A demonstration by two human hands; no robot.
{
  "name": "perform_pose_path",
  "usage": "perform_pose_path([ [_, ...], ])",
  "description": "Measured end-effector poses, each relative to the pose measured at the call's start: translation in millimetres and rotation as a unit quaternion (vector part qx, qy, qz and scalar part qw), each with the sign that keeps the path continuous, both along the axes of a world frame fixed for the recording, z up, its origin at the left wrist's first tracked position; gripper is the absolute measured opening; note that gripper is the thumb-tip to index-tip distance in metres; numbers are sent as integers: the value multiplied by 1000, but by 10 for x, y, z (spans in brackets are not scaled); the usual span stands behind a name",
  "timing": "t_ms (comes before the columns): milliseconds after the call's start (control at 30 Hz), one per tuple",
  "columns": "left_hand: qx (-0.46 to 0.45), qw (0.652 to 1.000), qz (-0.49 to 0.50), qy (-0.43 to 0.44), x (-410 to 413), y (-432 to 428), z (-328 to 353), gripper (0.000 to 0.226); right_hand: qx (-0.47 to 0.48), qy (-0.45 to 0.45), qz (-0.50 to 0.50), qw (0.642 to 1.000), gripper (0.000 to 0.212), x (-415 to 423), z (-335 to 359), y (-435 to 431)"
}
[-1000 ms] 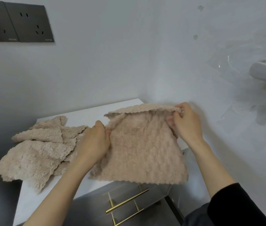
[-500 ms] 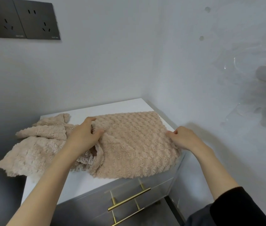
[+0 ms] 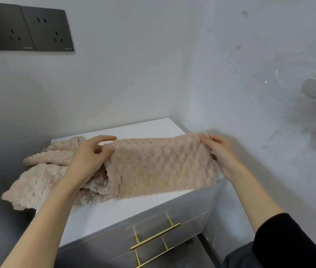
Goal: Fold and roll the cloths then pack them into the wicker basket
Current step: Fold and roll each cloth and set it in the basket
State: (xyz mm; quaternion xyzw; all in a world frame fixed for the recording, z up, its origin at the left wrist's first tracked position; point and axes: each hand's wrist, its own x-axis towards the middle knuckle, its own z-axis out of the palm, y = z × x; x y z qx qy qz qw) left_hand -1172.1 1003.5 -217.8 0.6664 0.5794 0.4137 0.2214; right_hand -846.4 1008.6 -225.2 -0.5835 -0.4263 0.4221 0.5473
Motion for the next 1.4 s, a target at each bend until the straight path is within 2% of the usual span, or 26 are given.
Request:
perform_pose_path([
  [100,15,995,24,-98,-36,-7,61,16,63,86,-24,994,21,48,68,-7],
  [200,34,996,46,-75,-41,-33,74,14,132,102,-30,986,20,24,106,-11],
  [300,55,995,58,-67,-23,-40,79,7,178,91,-59,978,5,-36,153,-44],
  [367,62,993,60,-83,-23,-33,112,3,196,84,-80,974,8,-61,191,-84],
  [500,12,985,-3,-174,-7,-5,160,27,213,96,-113,966,7,-88,252,-157],
  [600,-12,972,2,-233,79,16,128,28,174,57,-120,976,4,-67,182,-145],
  [733,-27,994,49,-97,191,59,-13,27,59,-79,-119,988,18,34,39,-69],
  [833,4,995,76,56,235,92,-120,29,6,-213,-93,973,19,91,-35,-27],
  [900,31,989,84,115,271,104,-189,28,-25,-273,-46,960,26,114,-84,6],
  [1000,12,991,69,113,324,120,-251,26,-70,-313,-4,947,40,144,-110,33],
  [1167,-11,994,60,95,281,118,-270,47,-60,-342,-19,938,38,186,-116,13],
  [1300,-87,983,50,153,239,63,-288,31,-113,-392,-9,913,48,171,-144,-20],
  [1400,-113,981,22,154,276,51,-283,33,-135,-416,15,899,56,135,-155,-38],
])
